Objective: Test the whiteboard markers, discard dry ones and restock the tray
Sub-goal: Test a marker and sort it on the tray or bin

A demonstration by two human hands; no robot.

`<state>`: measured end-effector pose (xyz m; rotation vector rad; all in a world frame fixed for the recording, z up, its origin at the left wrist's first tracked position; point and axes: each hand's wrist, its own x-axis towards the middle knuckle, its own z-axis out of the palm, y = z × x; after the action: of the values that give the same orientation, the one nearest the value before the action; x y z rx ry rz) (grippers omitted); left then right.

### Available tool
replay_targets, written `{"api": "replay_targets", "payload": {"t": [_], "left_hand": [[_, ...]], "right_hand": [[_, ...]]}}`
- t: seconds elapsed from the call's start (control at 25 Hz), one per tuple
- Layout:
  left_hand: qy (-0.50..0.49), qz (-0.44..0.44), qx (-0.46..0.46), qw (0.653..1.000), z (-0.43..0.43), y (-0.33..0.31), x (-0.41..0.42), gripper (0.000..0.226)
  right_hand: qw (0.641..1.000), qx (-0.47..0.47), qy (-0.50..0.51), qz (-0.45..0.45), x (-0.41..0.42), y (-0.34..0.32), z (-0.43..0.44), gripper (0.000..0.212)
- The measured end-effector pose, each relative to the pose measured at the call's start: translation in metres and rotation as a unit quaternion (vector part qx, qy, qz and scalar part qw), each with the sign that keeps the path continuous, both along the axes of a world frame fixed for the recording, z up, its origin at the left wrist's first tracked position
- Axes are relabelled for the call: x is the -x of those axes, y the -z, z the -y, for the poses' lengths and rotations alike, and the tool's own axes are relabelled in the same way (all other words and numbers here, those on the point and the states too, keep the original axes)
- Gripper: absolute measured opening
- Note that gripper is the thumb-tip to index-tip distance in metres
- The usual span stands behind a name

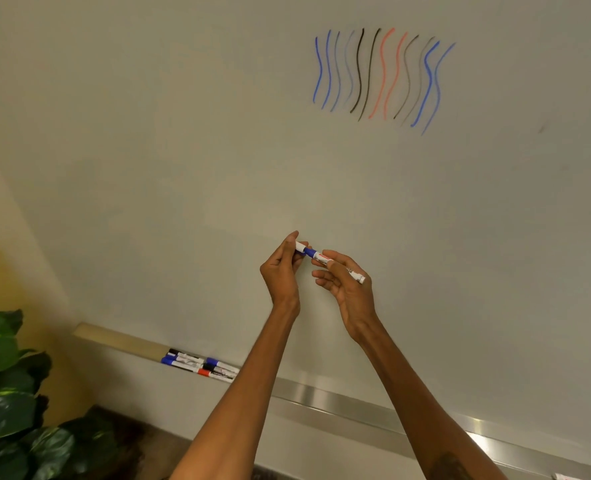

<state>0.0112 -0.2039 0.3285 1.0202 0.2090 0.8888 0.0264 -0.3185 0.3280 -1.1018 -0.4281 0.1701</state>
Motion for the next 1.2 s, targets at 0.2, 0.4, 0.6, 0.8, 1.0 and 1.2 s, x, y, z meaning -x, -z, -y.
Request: {"api": "replay_targets", "payload": {"t": [0.2, 0.4, 0.6, 0.8, 1.0, 1.2], "left_hand": [[-0.021, -0.024, 0.004, 0.999, -0.014, 0.016, 0.009, 0.025], [-0.043, -0.039, 0.009, 0.998, -0.031, 0.032, 0.015, 0.023], [-0.056, -0.066, 0.026, 0.996, -0.05, 0.058, 0.026, 0.021], [-0.052, -0.113, 0.012, 0.992, -0.084, 0.099, 0.049, 0.023], [-0.093, -0.16, 0.038, 0.982, -0.119, 0.149, 0.081, 0.025], [-0.11, -0.237, 0.095, 0.961, -0.154, 0.202, 0.125, 0.025]], "right_hand": [[1.0, -0.002, 0.007, -0.021, 0.009, 0.011, -0.019, 0.029], [0.999, -0.003, 0.01, -0.041, 0.015, 0.027, -0.035, 0.027], [0.997, -0.005, -0.027, -0.072, 0.023, 0.047, -0.055, 0.02], [0.99, 0.042, -0.076, -0.114, 0.03, 0.079, -0.082, 0.021], [0.966, 0.067, -0.166, -0.186, 0.045, 0.125, -0.111, 0.028], [0.938, 0.141, -0.207, -0.241, 0.066, 0.175, -0.142, 0.022]]}}
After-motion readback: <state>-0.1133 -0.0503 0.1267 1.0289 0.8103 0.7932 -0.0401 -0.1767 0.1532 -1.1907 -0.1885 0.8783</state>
